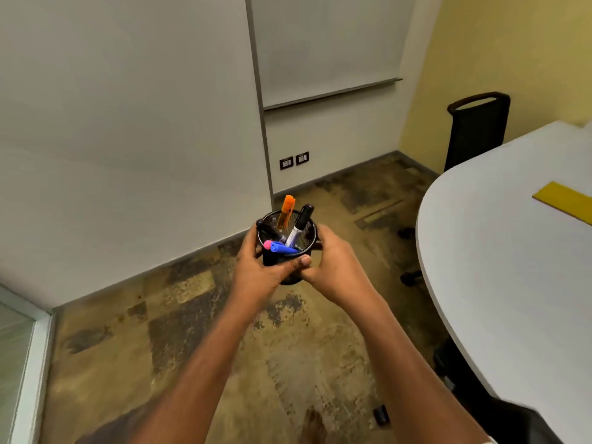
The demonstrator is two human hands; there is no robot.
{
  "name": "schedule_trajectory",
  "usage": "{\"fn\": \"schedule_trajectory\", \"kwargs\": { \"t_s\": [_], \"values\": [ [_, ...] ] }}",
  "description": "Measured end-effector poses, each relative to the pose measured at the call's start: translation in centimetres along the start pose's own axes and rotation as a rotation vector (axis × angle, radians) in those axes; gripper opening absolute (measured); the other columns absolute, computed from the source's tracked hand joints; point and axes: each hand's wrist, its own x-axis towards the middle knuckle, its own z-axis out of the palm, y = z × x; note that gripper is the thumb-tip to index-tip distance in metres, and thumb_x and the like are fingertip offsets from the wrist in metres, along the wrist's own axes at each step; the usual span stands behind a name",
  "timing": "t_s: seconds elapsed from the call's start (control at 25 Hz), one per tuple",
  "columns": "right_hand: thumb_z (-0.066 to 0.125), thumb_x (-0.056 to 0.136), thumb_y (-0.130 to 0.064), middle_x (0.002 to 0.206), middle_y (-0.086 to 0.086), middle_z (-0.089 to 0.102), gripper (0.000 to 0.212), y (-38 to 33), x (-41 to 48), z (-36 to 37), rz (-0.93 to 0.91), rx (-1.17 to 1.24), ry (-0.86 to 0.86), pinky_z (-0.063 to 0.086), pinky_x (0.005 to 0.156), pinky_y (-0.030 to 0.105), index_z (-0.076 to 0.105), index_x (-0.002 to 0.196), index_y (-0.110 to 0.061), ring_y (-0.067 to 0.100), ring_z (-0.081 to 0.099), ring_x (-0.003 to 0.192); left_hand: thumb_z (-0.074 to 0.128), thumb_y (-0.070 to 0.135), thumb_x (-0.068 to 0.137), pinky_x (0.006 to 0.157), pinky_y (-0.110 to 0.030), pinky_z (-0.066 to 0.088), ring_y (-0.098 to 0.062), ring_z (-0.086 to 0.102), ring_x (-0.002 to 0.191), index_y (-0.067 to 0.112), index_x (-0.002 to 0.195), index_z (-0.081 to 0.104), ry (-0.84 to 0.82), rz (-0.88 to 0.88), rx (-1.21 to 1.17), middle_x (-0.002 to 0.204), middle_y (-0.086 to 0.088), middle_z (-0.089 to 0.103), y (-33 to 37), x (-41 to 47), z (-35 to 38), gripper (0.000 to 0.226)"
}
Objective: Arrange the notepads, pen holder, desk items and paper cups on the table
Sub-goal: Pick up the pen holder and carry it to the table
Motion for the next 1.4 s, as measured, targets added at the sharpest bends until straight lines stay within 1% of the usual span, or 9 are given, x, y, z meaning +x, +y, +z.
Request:
{"fn": "schedule_trajectory", "kwargs": {
  "t_s": [0.12,0.36,0.52,0.6,0.72,0.96,1.12,1.28,1.4],
  "values": [
    [0.079,0.069,-0.022,0.116,-0.005,0.059,0.068,0.3,8.3,-0.5,-0.013,0.0,-0.03,0.041,0.067,0.018,0.042,0.127,-0.025,0.01,0.055,0.096,0.089,0.052,0.033,0.073,-0.028,0.058,-0.009,0.064,0.103,0.039,0.113,0.055,0.0,-0.028,-0.047,0.107,0.011,0.068,0.1,8.2,1.2,0.088],
    [0.084,0.064,-0.024,0.105,-0.013,0.054,0.079,2.2,21.4,-1.2,0.053,0.03,0.046,0.038,0.061,0.009,0.038,0.128,-0.025,0.005,0.054,0.089,0.088,0.047,0.035,0.071,-0.021,0.057,0.0,0.066,0.095,0.036,0.111,0.056,-0.053,0.001,-0.094,0.103,0.012,0.069,-0.9,21.9,4.3,0.083],
    [0.085,0.061,-0.027,0.107,-0.014,0.054,0.082,4.4,31.2,-1.2,0.078,0.004,0.196,0.043,0.068,0.014,0.038,0.128,-0.025,0.005,0.054,0.093,0.088,0.05,0.038,0.072,-0.012,0.053,0.006,0.062,0.098,0.038,0.114,0.056,-0.15,0.09,-0.078,0.105,0.02,0.067,-2.5,33.1,6.6,0.083],
    [0.085,0.061,-0.028,0.112,-0.011,0.056,0.083,5.0,35.5,-1.3,0.09,-0.005,0.261,0.047,0.075,0.018,0.038,0.129,-0.024,0.006,0.055,0.098,0.089,0.051,0.037,0.08,-0.018,0.054,0.002,0.062,0.102,0.039,0.116,0.056,-0.216,0.125,-0.082,0.108,0.019,0.066,-2.9,38.4,7.5,0.086],
    [0.086,0.062,-0.027,0.114,-0.01,0.058,0.081,4.9,42.9,-1.5,0.14,0.022,0.351,0.043,0.073,0.009,0.038,0.128,-0.026,0.004,0.056,0.099,0.09,0.052,0.038,0.084,-0.03,0.056,-0.005,0.064,0.105,0.044,0.116,0.055,-0.32,0.139,-0.081,0.11,0.016,0.067,-2.8,47.5,8.4,0.085],
    [0.086,0.062,-0.024,0.109,-0.016,0.055,0.08,6.7,53.6,-3.1,0.199,0.049,0.545,0.042,0.072,0.001,0.038,0.126,-0.027,-0.005,0.055,0.095,0.09,0.051,0.04,0.085,-0.025,0.055,-0.006,0.065,0.103,0.039,0.121,0.054,-0.521,0.177,-0.089,0.111,0.011,0.067,-2.5,60.4,12.6,0.09],
    [0.085,0.062,-0.019,0.105,-0.021,0.054,0.085,10.5,60.2,-5.2,0.225,0.074,0.586,0.041,0.071,0.0,0.035,0.13,-0.026,-0.017,0.053,0.091,0.091,0.031,0.048,0.079,-0.012,0.052,-0.005,0.065,0.103,0.026,0.123,0.056,-0.577,0.175,-0.143,0.112,0.007,0.068,-3.4,67.0,17.5,0.083],
    [0.083,0.063,-0.021,0.097,-0.03,0.054,0.087,15.0,67.3,-8.7,0.23,0.071,0.594,0.04,0.067,-0.001,0.034,0.135,-0.026,-0.021,0.054,0.084,0.091,0.02,0.052,0.092,-0.029,0.053,-0.011,0.065,0.106,0.022,0.12,0.058,-0.619,0.181,-0.186,0.111,0.004,0.069,-3.6,73.6,22.8,0.075],
    [0.083,0.062,-0.025,0.096,-0.029,0.055,0.08,18.2,73.6,-12.9,0.268,0.09,0.569,0.039,0.066,-0.001,0.038,0.128,-0.032,-0.014,0.055,0.083,0.089,0.028,0.048,0.09,-0.027,0.052,-0.01,0.067,0.102,0.028,0.113,0.062,-0.629,0.191,-0.184,0.105,0.008,0.071,-2.9,79.3,28.0,0.071]
  ]
}}
